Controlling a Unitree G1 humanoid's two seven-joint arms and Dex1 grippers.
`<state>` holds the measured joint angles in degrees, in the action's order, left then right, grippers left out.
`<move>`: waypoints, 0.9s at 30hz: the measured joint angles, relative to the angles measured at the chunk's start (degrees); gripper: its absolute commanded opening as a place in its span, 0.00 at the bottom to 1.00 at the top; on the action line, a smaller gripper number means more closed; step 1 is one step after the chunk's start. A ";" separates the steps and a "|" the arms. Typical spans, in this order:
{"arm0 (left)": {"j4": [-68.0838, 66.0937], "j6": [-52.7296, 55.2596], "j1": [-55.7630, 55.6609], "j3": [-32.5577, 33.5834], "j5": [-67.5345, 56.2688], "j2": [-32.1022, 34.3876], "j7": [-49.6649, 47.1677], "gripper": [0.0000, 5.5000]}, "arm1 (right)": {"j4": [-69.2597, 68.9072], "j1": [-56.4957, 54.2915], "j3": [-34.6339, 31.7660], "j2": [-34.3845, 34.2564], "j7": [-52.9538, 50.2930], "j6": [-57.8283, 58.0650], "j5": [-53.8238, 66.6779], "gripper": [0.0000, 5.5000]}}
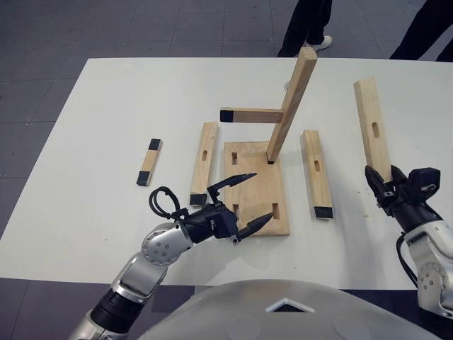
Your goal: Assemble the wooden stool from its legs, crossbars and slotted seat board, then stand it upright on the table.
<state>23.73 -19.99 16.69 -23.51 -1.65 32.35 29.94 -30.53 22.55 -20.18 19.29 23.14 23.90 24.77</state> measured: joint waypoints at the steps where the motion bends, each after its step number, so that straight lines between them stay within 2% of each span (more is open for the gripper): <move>1: 0.38 0.35 0.04 0.30 -0.82 -0.29 0.21 0.83 | -0.72 -0.23 -0.03 -0.64 0.32 -1.17 0.87 0.37; 7: 0.72 2.35 -0.29 2.04 -6.36 -1.43 2.24 0.83 | -4.18 1.34 0.81 -4.07 5.81 -11.21 5.98 0.37; 15: -1.07 3.84 -1.15 3.49 -10.24 -2.80 5.15 0.83 | -10.15 4.81 4.16 -4.56 12.21 -15.79 12.61 0.37; 23: 4.58 10.86 1.03 3.87 -28.10 -2.53 12.97 0.83 | -11.65 5.47 8.50 0.26 17.80 -14.87 16.24 0.37; 27: 8.96 15.00 3.14 5.76 -37.23 -0.23 17.40 0.83 | -11.66 4.90 10.02 4.23 22.20 -13.13 19.98 0.37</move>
<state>32.69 -4.99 19.83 -17.75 -38.88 32.12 47.34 -42.19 27.46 -10.16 23.52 45.33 10.77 44.75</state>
